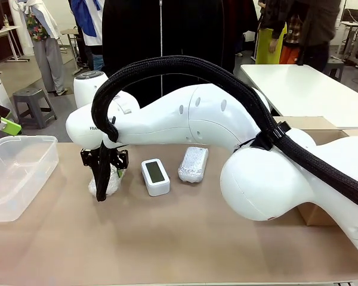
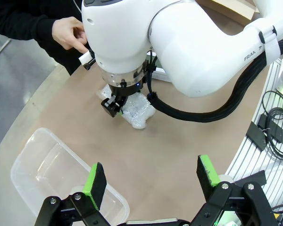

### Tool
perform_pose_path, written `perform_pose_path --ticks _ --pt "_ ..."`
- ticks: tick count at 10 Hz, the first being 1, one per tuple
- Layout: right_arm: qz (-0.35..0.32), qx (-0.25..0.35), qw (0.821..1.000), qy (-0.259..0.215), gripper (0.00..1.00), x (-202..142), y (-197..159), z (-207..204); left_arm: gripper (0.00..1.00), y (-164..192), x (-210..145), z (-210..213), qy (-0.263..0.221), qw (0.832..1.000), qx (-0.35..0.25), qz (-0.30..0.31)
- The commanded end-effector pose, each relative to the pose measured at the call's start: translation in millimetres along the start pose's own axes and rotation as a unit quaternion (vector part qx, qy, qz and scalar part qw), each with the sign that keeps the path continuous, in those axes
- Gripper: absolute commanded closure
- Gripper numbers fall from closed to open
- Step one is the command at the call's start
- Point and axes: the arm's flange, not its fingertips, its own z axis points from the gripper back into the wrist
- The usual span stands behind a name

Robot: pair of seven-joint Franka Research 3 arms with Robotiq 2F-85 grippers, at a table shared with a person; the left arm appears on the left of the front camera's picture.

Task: Separate and place wrapped and unwrapped clocks.
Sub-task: Pick up the Digital clock indicated by the person.

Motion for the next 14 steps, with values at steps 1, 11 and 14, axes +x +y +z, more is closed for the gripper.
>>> perform_pose_path --ticks 1,11,14 --pt "0.006 -0.008 1.0 -0.01 0.75 6.9 9.9 14.8 0.0 0.6 -0.8 -0.1 -0.006 1.0 -0.005 0.0" --pt "0.047 0.028 0.995 -0.08 0.75 -93.0 -89.7 263.5 0.0 0.6 -0.8 -0.1 -0.006 1.0 -0.005 0.0" --pt "0.04 0.062 0.994 -0.077 0.75 -109.8 -154.1 292.4 0.0 0.6 -0.8 -0.1 -0.006 1.0 -0.005 0.0"
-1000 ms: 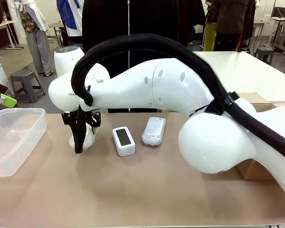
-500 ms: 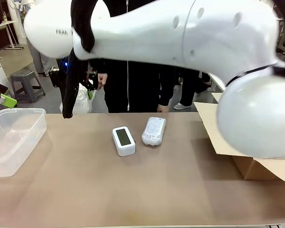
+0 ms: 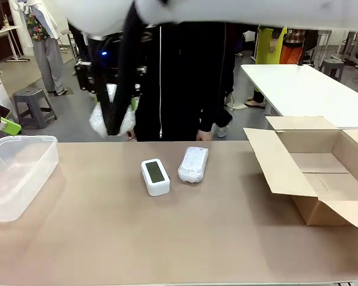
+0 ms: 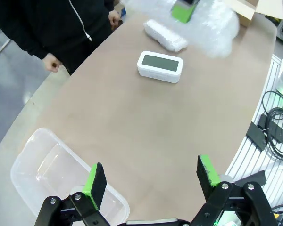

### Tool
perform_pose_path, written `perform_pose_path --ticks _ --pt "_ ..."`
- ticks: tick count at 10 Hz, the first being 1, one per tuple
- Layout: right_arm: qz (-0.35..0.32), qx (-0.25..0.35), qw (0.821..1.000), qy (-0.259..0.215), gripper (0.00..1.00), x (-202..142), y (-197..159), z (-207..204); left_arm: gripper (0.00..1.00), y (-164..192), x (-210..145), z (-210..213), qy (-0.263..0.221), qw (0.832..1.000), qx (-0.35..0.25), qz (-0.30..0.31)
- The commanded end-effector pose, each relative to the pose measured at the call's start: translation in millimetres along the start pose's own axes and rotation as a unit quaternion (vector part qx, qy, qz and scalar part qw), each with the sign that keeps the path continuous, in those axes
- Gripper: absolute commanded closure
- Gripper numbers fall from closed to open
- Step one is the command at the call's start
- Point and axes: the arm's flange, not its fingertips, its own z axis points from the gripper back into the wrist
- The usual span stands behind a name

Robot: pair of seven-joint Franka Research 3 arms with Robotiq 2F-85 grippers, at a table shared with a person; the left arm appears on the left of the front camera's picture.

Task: Separate and place wrapped and unwrapped clocks.
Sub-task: Pick up the Digital clock indicated by the person.

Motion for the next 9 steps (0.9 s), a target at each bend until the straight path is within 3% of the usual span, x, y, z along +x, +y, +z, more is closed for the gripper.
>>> perform_pose_path --ticks 1,2,4,5,9 --pt "0.003 0.038 0.999 -0.001 0.75 -19.5 -60.3 1.0 0.0 0.5 -0.8 -0.2 -0.006 1.0 -0.005 -0.001" --pt "0.021 0.033 0.999 -0.014 0.75 -18.0 -70.0 2.4 0.0 0.5 -0.8 -0.2 -0.006 1.0 -0.005 -0.001" --pt "0.019 0.003 0.999 -0.027 0.75 7.8 -49.1 -28.0 0.0 0.5 -0.8 -0.2 -0.006 1.0 -0.005 -0.001" --pt "0.0 0.013 1.0 -0.019 0.75 -7.9 -60.4 8.8 0.0 0.5 -0.8 -0.2 -0.006 1.0 -0.005 -0.001" --pt "0.0 0.013 1.0 -0.019 0.75 -7.9 -60.4 8.8 0.0 0.5 -0.8 -0.2 -0.006 1.0 -0.005 -0.001"
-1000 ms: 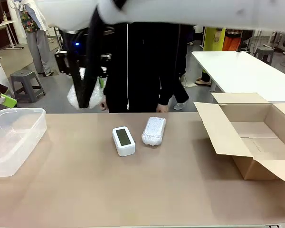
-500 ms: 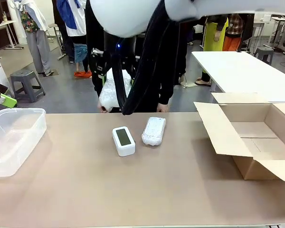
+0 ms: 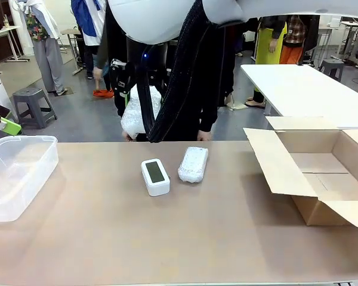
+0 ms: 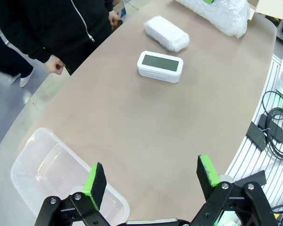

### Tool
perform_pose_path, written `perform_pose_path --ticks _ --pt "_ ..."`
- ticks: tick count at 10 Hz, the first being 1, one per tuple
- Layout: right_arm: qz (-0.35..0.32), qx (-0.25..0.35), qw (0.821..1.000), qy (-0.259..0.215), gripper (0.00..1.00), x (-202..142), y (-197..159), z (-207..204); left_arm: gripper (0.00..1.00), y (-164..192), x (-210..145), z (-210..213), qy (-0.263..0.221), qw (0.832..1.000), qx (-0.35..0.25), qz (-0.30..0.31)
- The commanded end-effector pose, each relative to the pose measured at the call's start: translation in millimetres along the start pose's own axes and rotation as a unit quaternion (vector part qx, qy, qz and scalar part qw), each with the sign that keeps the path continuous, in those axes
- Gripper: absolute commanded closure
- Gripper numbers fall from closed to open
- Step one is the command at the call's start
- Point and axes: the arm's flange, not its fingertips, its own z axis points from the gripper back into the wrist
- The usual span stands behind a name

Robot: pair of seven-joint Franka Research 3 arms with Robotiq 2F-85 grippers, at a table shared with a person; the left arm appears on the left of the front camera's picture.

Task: Separate and place wrapped and unwrapped clocks.
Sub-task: Pick up the Digital clock indicated by the person, then if the picked Digital clock is wrapped, place it in the Package Box ; if not, place it in the Organizing box.

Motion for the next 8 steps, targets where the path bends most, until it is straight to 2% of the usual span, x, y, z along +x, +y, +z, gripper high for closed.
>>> perform_pose_path --ticks 1,8 --pt "-0.007 0.001 1.0 0.004 0.75 -0.2 -3.6 1.4 0.0 0.5 -0.9 -0.3 -0.006 1.0 -0.005 -0.001" --pt "-0.007 0.001 1.0 0.004 0.75 -0.2 -3.6 1.4 0.0 0.5 -0.9 -0.3 -0.006 1.0 -0.005 -0.001"
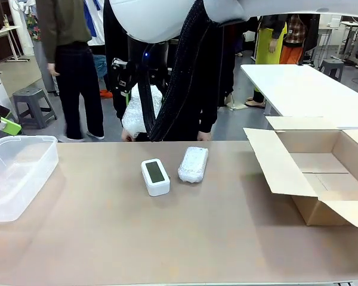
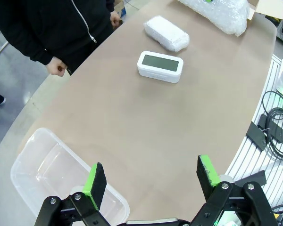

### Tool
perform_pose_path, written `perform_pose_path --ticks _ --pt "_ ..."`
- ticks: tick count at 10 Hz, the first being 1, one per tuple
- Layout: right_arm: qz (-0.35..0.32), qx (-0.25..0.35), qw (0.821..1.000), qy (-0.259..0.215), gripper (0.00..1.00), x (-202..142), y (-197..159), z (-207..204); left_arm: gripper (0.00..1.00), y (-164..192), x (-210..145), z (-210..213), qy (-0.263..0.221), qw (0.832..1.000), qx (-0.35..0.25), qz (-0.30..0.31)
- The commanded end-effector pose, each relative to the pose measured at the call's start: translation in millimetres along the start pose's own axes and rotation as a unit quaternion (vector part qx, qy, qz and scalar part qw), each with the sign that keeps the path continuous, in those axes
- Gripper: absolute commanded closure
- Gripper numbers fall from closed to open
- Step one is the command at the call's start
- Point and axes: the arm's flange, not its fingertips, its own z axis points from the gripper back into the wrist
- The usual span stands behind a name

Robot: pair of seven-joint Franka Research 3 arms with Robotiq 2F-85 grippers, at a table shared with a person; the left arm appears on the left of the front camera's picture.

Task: Separate and place wrapped and unwrapped clocks.
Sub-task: If the picked Digital clock is wrapped, place it in the Package Box ; if not, place it in the Organizing box.

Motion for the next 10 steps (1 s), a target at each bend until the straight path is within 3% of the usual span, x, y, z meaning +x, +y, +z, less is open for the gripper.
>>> perform_pose_path --ticks 1,5,6,8,10 --pt "-0.005 0.002 1.0 0.004 0.75 -2.1 -1.8 1.7 0.0 0.5 -0.9 -0.3 -0.006 1.0 -0.005 -0.001" --pt "-0.005 0.002 1.0 0.004 0.75 -2.1 -1.8 1.7 0.0 0.5 -0.9 -0.3 -0.006 1.0 -0.005 -0.001" --pt "0.0 0.0 1.0 0.0 0.2 0.1 -0.1 0.0 0.0 0.5 -0.9 -0.3 -0.006 1.0 -0.005 -0.001" --pt "-0.078 -0.012 0.997 0.003 0.2 40.4 -98.8 75.7 0.0 0.5 -0.9 -0.3 -0.006 1.0 -0.005 -0.001" --pt "-0.121 -0.046 0.992 -0.006 0.2 60.4 -186.1 102.7 0.0 0.5 -0.9 -0.3 -0.006 1.0 -0.005 -0.001"
